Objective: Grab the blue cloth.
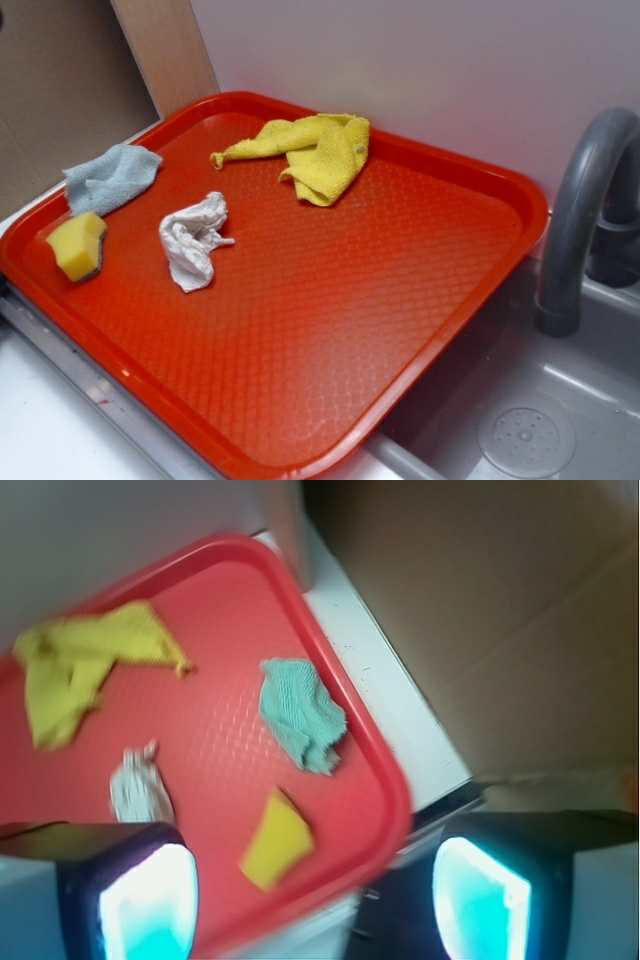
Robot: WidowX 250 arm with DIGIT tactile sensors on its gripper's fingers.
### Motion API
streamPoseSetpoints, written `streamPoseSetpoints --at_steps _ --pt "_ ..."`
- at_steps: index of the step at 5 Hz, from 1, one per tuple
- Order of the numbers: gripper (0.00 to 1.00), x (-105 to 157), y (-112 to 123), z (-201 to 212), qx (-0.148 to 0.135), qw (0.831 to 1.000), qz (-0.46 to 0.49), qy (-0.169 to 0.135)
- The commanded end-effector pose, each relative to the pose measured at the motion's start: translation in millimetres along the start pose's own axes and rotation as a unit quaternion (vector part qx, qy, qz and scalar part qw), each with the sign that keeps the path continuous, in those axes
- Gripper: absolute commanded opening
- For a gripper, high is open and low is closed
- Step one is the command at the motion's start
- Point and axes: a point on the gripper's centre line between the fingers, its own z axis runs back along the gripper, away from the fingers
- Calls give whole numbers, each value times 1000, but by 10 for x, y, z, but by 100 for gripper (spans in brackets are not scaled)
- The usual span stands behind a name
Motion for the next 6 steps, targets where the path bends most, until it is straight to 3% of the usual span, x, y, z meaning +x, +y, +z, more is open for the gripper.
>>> streamPoseSetpoints --at_steps 1,2,3,4,5,6 --pt "100 198 -48 -497 2 969 245 -10" --pt "100 239 74 -918 40 963 266 -6" --pt "100 312 185 -1092 43 963 265 -11" --pt "100 402 273 -1241 82 962 256 -38" --pt "100 468 257 -1395 68 968 237 -38" --pt "100 445 164 -1509 75 972 220 -38"
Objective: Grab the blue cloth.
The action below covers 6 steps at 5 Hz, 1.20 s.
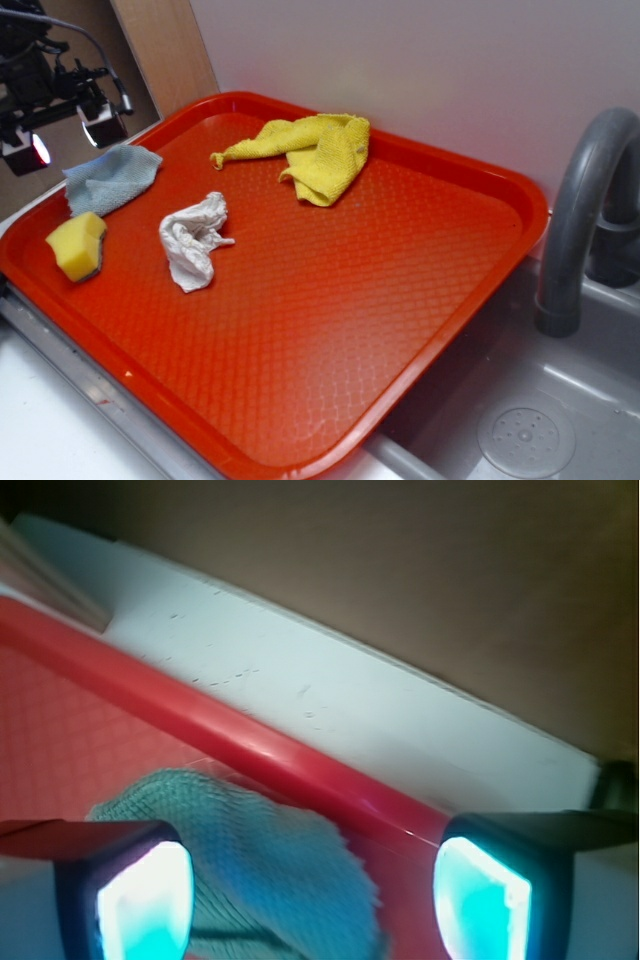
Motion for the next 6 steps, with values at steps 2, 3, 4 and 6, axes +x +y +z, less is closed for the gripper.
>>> streamPoseSetpoints --at_steps 2,3,4,6 --pt "100 -131 -144 -179 -19 999 -12 29" --pt "0 -223 -181 -208 1 999 -26 22" --pt "0 -236 -179 -212 8 1000 -24 18" --pt "0 -174 -236 -177 47 998 -49 -11"
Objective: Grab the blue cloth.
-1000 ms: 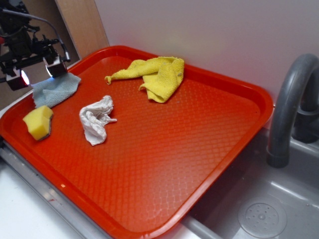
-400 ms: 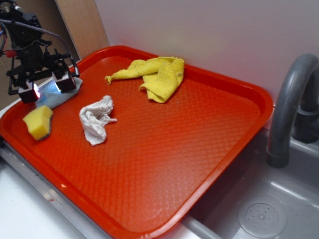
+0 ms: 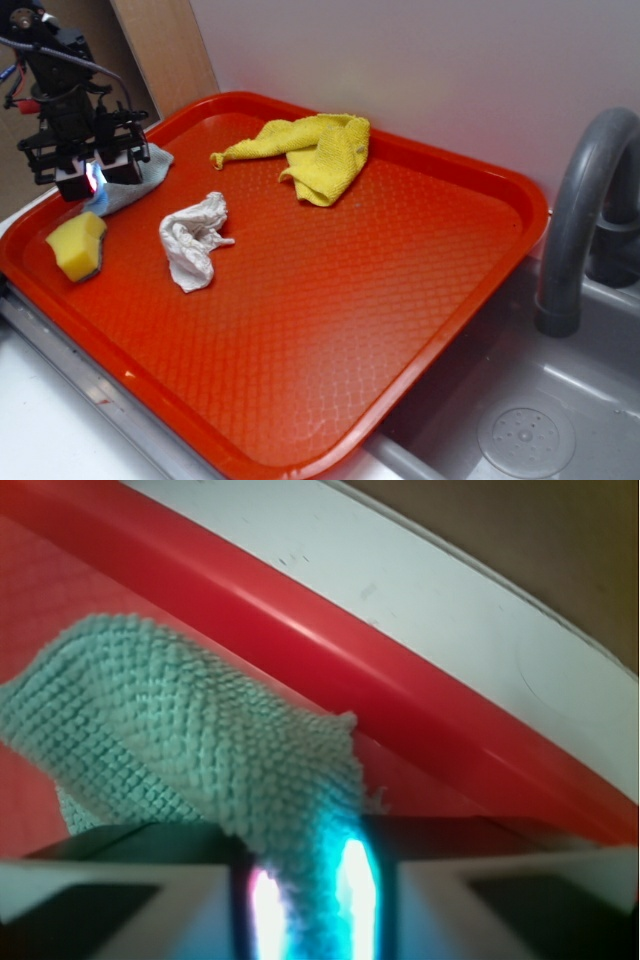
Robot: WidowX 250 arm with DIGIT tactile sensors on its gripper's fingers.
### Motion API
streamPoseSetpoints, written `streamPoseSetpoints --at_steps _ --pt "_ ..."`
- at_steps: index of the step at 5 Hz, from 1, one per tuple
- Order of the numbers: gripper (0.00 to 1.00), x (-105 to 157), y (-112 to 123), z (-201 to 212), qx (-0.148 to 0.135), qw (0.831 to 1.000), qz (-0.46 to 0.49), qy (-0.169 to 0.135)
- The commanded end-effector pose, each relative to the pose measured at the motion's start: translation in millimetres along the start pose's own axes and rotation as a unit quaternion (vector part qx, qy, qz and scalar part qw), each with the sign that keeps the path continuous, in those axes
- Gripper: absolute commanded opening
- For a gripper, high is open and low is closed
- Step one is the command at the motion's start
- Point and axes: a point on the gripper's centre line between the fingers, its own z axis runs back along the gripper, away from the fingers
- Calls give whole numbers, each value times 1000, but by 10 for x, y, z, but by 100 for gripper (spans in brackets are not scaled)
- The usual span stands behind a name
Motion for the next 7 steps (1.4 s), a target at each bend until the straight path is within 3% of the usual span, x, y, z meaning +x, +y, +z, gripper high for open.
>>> streamPoseSetpoints --at_steps 1,2,3,4,5,6,7 --pt "0 48 -176 301 31 996 -62 -62" --pt "0 8 -305 796 -40 979 -171 -102" --pt "0 -132 -346 1189 -158 945 -271 -94" --pt "0 -317 -351 1463 -224 896 -374 -81" --pt "0 -485 -308 1691 -259 836 -479 -75" --pt "0 -629 -282 1826 -285 800 -523 -74" --pt "0 -630 -271 1826 -266 821 -500 -76"
